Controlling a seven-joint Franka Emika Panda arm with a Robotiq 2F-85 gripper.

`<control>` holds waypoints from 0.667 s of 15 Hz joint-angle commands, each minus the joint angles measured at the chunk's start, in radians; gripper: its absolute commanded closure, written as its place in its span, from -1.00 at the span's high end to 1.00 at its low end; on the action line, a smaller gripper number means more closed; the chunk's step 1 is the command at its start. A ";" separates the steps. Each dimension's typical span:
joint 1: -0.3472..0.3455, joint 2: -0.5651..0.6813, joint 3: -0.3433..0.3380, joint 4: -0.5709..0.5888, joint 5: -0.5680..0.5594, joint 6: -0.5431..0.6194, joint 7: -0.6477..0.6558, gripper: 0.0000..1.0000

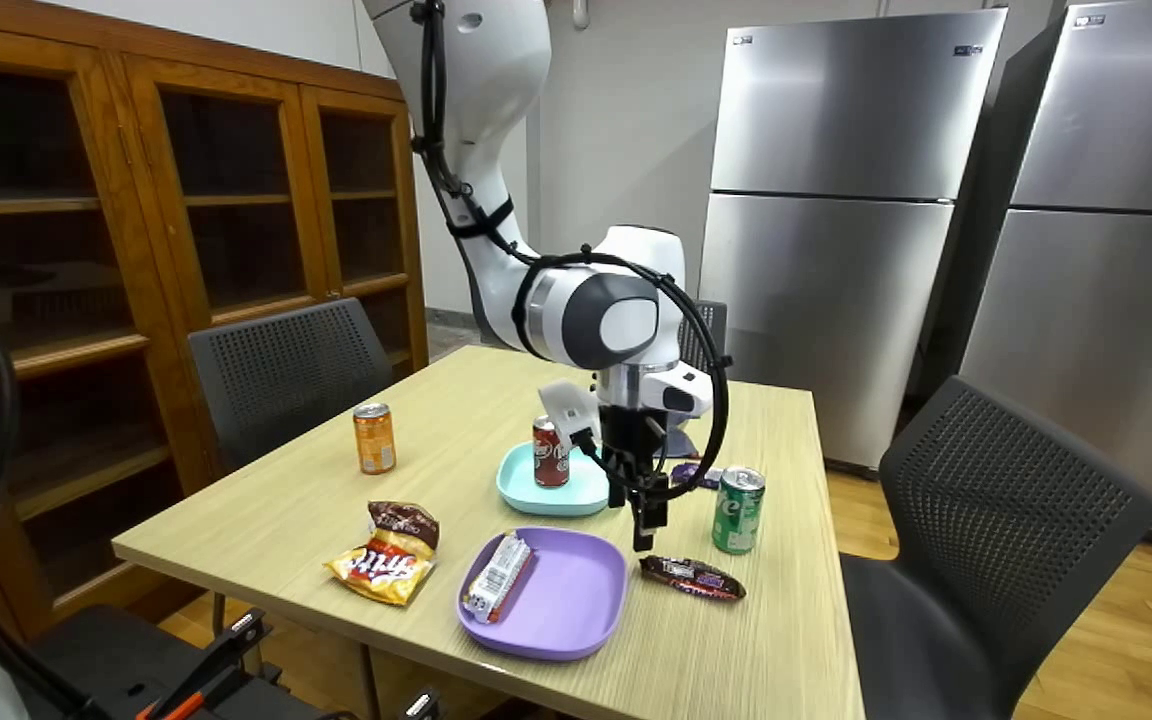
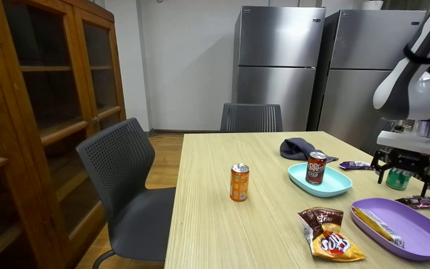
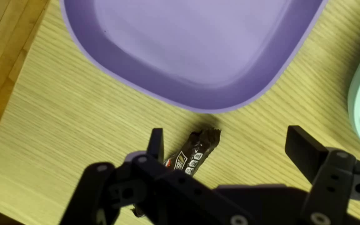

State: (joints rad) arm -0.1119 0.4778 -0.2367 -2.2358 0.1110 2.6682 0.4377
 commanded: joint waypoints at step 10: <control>-0.009 0.132 -0.073 0.125 0.111 -0.002 0.142 1.00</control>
State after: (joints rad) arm -0.1178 0.5834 -0.2967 -2.1381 0.2049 2.6696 0.5463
